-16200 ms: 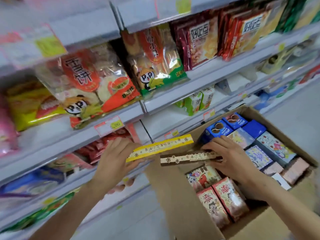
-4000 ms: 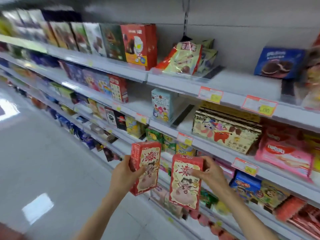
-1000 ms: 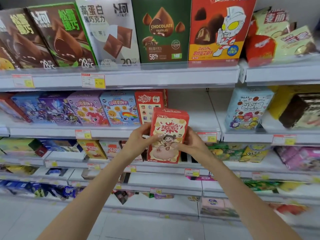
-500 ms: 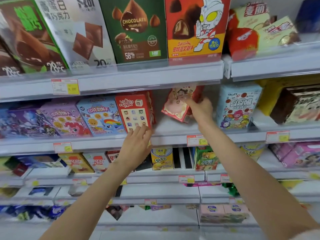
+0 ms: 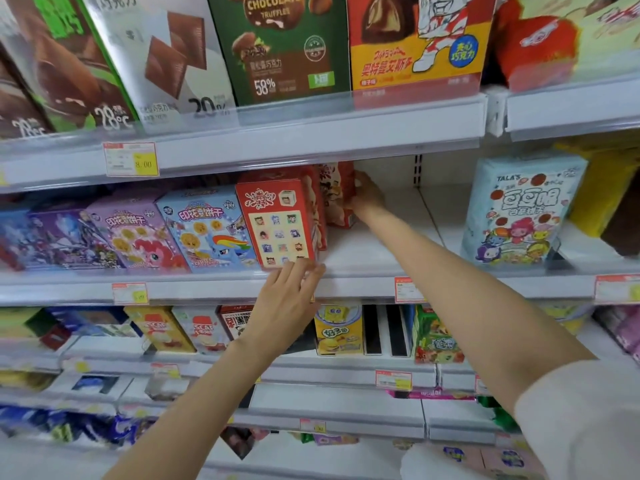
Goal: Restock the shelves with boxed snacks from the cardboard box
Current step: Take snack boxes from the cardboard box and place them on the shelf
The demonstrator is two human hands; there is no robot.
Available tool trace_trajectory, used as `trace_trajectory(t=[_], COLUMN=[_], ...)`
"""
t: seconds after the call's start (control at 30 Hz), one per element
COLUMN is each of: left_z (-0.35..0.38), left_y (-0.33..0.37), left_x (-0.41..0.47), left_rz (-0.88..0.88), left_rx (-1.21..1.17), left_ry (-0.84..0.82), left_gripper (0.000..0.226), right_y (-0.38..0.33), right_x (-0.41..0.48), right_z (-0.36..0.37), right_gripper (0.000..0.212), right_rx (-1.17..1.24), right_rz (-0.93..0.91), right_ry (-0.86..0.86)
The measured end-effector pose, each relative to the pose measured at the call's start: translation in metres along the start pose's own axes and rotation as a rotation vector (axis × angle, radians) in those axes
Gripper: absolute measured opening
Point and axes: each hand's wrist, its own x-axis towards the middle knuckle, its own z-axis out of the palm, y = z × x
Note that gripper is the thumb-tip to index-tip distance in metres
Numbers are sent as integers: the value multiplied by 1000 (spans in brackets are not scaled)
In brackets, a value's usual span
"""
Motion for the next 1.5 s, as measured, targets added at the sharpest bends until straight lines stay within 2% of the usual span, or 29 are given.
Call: trace_trajectory(t=[0.23,0.3,0.37,0.47,0.57,0.67,0.77,0.9,1.03,1.13,1.27,1.4,1.5], left_z=[-4,-8,-13,-24,-34,-45,-51,-44,-31,-30,-43,-63,-81], left_y=[3,3,5,8,13,25,48,97,168,227,308,393,462], left_x=[1,0,1,3,4,7,9,16,20,24,42,65,85], left_rz=[-9,-13,-17,-13,21,50,115,279,462,602,748,896,1002], left_rx=[-21,-33,-35,-46,-111,-190,-272,-341,-527,-662,-746,-818,-863], left_ry=[-26,-47,-81,-115,-124,-124,-119,-134,-131,-102,-104,-115,-87], left_gripper=[61,60,59,54,50,47,47,48,45,34,29,36,23], right_y=[-11,-13,-13,-18,-20,-9,14,46,67,73,80,91,102], right_x=[-5,-8,-13,-40,-87,-143,-201,-272,-338,-385,-447,-504,-540], right_z=[14,16,13,-6,-31,-60,-89,-133,-182,-223,-273,-322,-358], right_gripper=[67,64,57,49,40,38,35,33,34,36,35,34,33], right_rx=[76,33,-42,-237,-286,-313,-459,-574,-695,-793,-816,-778,-778], right_rz=[-37,2,29,-72,-172,-193,-186,-4,206,322,443,587,663], right_ry=[-269,-243,-143,-77,-60,-104,-146,-136,21,113,307,481,564])
